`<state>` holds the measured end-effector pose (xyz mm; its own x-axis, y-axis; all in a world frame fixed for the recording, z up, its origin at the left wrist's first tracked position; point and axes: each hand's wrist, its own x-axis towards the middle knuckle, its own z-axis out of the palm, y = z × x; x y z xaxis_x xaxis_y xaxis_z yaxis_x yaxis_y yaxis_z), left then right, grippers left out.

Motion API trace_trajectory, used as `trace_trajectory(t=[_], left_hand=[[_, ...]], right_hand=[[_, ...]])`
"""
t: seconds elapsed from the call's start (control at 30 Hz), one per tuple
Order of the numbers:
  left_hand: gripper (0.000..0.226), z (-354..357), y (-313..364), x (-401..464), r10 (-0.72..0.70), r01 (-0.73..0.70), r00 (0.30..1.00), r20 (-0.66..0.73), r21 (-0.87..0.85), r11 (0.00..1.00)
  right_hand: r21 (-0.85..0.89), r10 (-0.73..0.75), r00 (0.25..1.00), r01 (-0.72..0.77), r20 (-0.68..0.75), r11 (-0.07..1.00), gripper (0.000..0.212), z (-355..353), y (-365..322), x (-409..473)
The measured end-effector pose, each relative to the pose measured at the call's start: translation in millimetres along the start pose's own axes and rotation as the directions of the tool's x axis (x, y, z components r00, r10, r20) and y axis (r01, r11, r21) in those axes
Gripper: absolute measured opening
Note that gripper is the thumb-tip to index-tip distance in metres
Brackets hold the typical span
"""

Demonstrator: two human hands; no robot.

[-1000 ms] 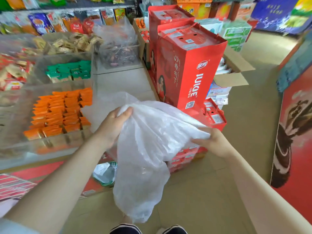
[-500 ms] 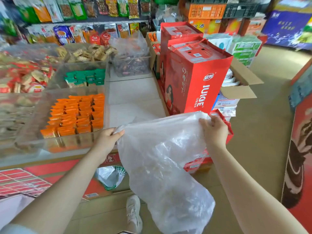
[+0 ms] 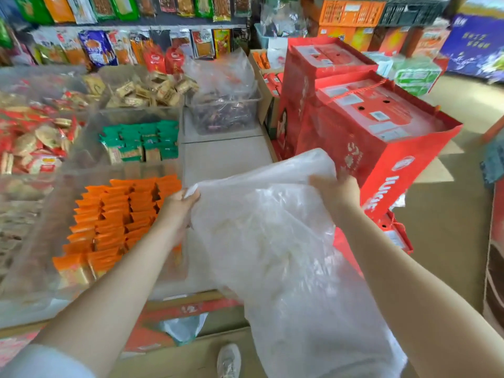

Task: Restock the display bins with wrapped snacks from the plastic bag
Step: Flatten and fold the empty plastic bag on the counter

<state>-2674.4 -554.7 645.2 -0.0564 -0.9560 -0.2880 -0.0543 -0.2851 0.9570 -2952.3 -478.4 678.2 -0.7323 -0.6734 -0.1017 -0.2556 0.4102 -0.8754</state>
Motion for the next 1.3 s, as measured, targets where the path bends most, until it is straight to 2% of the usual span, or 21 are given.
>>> trace_trajectory(t=[0.07, 0.13, 0.23, 0.3, 0.37, 0.43, 0.47, 0.5, 0.6, 0.67, 0.73, 0.8, 0.87, 0.93, 1.0, 1.03, 1.1, 1.13, 1.17, 1.23, 1.3], left_hand=[[0.020, -0.5, 7.5, 38.4, -0.081, 0.083, 0.995, -0.063, 0.019, 0.996], [0.016, -0.6, 7.0, 83.7, -0.135, 0.143, 0.980, -0.146, 0.048, 0.989], [0.031, 8.5, 2.2, 141.6, -0.151, 0.181, 0.964, -0.217, 0.125, 0.975], [0.038, 20.4, -3.4, 167.5, -0.199, 0.217, 0.959, -0.202, 0.069, 0.974], [0.042, 30.2, -4.4, 175.6, -0.254, 0.253, 0.957, -0.137, -0.024, 0.967], [0.073, 39.3, -10.2, 173.8, -0.295, 0.289, 0.952, -0.078, -0.081, 0.954], [0.093, 42.6, -10.3, 166.1, -0.335, 0.331, 0.941, -0.055, -0.073, 0.941], [0.100, 47.3, -7.1, 155.0, -0.348, 0.347, 0.937, -0.036, -0.045, 0.937], [0.072, 53.7, -17.6, 136.0, -0.302, 0.306, 0.952, -0.050, 0.095, 0.947], [0.069, 55.9, -30.9, 129.7, -0.282, 0.287, 0.958, -0.061, 0.273, 0.918], [0.077, 50.3, -49.5, 134.2, -0.337, 0.343, 0.936, -0.101, 0.476, 0.810], [0.084, 43.7, -60.7, 133.3, -0.425, 0.410, 0.894, -0.146, 0.649, 0.640], [0.095, 42.1, -68.5, 125.1, -0.436, 0.376, 0.888, -0.148, 0.779, 0.502], [0.106, 42.0, -80.2, 119.1, -0.465, 0.364, 0.876, -0.129, 0.810, 0.460], [0.101, 41.8, -93.0, 110.3, -0.462, 0.375, 0.876, -0.136, 0.796, 0.475], [0.089, 42.0, -99.0, 106.4, -0.440, 0.367, 0.888, -0.135, 0.784, 0.500], [0.034, 45.2, -98.4, 92.6, -0.392, 0.303, 0.918, -0.062, 0.749, 0.590], [0.011, 48.0, -93.1, 83.4, -0.366, 0.275, 0.930, -0.016, 0.690, 0.670], [0.015, 52.2, -86.8, 74.7, -0.338, 0.265, 0.941, 0.020, 0.578, 0.772], [0.008, 60.0, -62.4, 49.3, -0.231, 0.211, 0.971, 0.061, 0.240, 0.948], [0.036, 61.8, -38.6, 23.9, -0.141, 0.139, 0.984, 0.109, 0.031, 0.990]], right_hand=[[-0.013, -0.066, 0.998, 0.066, 0.022, 0.998, 0.049, 24.4, -17.1, 27.2], [-0.027, -0.162, 0.974, 0.169, 0.157, 0.985, 0.058, 39.9, -27.3, 43.7], [-0.039, -0.235, 0.905, 0.266, 0.355, 0.963, 0.042, 37.7, -33.0, 39.5], [0.008, -0.210, 0.838, 0.238, 0.503, 0.971, 0.029, 27.9, -31.2, 30.9], [-0.107, -0.128, 0.799, 0.233, 0.587, 0.967, 0.027, 24.6, -22.1, 24.8], [-0.325, -0.052, 0.846, 0.259, 0.531, 0.910, 0.052, 30.4, -7.3, 22.9], [-0.394, -0.011, 0.874, 0.230, 0.486, 0.890, 0.062, 35.2, -1.7, 21.3], [-0.425, 0.036, 0.895, 0.176, 0.445, 0.888, 0.068, 39.1, 1.9, 19.9], [-0.494, 0.193, 0.900, 0.029, 0.391, 0.869, 0.099, 43.9, 14.6, 12.9], [-0.512, 0.204, 0.902, 0.022, 0.381, 0.858, 0.109, 39.3, 20.2, 8.6], [-0.490, 0.173, 0.910, 0.037, 0.376, 0.871, 0.095, 33.6, 24.0, 4.8], [-0.531, 0.111, 0.918, 0.118, 0.380, 0.839, 0.074, 30.0, 27.6, 5.6], [-0.529, -0.008, 0.949, 0.182, 0.314, 0.829, 0.054, 27.2, 25.1, 7.5], [-0.464, -0.137, 0.966, 0.226, 0.219, 0.856, 0.044, 24.1, 20.5, 7.1], [-0.426, -0.239, 0.965, 0.262, 0.107, 0.866, 0.040, 19.0, 14.8, 5.5], [-0.431, -0.272, 0.961, 0.269, 0.058, 0.861, 0.039, 16.3, 12.9, 4.6], [-0.476, -0.302, 0.953, 0.266, 0.001, 0.838, 0.038, 11.2, 8.9, -0.4], [-0.514, -0.325, 0.946, 0.278, -0.002, 0.812, 0.039, 8.7, 6.5, -2.7], [-0.547, -0.368, 0.930, 0.309, 0.003, 0.778, 0.041, 6.6, 2.9, -5.0], [-0.576, -0.524, 0.849, 0.460, 0.064, 0.675, 0.043, 6.5, -4.5, -10.9], [-0.611, -0.653, 0.744, 0.585, 0.142, 0.533, 0.048, 13.5, -11.6, -20.6]])
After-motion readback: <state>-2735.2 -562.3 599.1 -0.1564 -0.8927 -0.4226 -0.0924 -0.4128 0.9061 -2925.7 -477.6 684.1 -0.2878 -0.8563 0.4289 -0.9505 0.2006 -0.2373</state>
